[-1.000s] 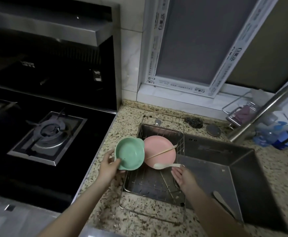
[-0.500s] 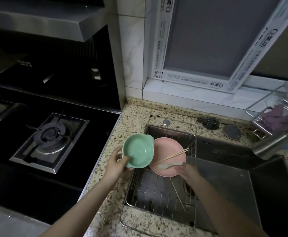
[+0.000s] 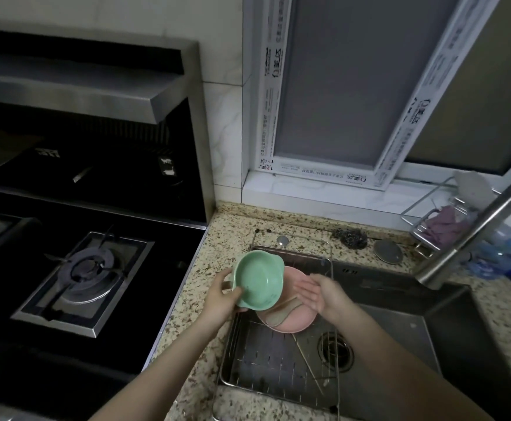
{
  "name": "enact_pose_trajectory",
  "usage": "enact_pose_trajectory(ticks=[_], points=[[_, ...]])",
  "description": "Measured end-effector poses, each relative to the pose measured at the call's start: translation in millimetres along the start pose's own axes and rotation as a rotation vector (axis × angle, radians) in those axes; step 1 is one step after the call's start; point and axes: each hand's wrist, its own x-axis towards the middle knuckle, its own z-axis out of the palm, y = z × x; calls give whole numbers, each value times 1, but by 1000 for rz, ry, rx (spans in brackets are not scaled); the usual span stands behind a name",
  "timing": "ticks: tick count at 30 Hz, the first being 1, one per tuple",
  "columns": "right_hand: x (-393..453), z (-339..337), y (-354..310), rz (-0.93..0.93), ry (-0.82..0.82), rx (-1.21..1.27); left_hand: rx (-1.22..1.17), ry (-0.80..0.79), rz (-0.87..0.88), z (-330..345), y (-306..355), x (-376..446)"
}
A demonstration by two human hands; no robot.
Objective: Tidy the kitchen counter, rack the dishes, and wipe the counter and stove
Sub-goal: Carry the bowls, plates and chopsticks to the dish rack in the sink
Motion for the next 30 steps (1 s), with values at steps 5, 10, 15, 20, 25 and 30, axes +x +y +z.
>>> enact_pose_trajectory(ticks=[5, 10, 15, 20, 25, 30], points=[[-33, 20, -20, -30, -141, -66, 174, -15, 140, 9, 5, -11], [-53, 37, -31, -46, -179, -181, 487, -41, 269, 20, 6, -16], [-60, 40, -31, -28, -56, -206, 595, -73, 360, 32, 8, -27], [-60, 33, -19, -25, 35, -210, 593, -46, 354, 46, -6, -42], [-56, 14, 6, -42, 145, -263, 361, -119, 183, 52, -29, -57], [-49, -18, 46, 19, 146, -234, 13, -104, -237, 55, -44, -66]])
